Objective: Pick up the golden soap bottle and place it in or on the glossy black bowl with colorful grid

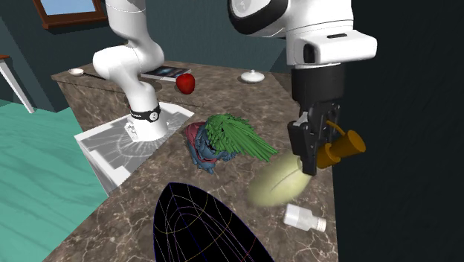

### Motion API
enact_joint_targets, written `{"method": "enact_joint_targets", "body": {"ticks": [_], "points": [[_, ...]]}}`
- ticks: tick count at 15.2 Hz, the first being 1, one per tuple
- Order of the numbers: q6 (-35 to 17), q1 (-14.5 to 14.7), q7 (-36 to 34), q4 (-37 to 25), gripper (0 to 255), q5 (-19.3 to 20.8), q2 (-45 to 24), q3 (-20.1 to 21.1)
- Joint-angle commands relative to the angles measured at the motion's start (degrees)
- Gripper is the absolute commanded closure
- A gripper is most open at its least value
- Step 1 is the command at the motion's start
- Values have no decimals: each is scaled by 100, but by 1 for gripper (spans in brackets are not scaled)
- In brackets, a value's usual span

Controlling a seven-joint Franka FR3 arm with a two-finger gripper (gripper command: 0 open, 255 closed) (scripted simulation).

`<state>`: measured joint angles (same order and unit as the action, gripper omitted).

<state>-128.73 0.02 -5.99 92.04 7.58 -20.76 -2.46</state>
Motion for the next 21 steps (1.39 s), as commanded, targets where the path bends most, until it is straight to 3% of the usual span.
{"method": "enact_joint_targets", "body": {"ticks": [1,14,18,21], "points": [[143,1,19,-110,255,-11,36,4],[1046,0,136,-909,255,-69,145,19],[1082,-442,632,-910,255,-209,234,21],[1152,-1045,943,-999,255,-196,243,349]]}}
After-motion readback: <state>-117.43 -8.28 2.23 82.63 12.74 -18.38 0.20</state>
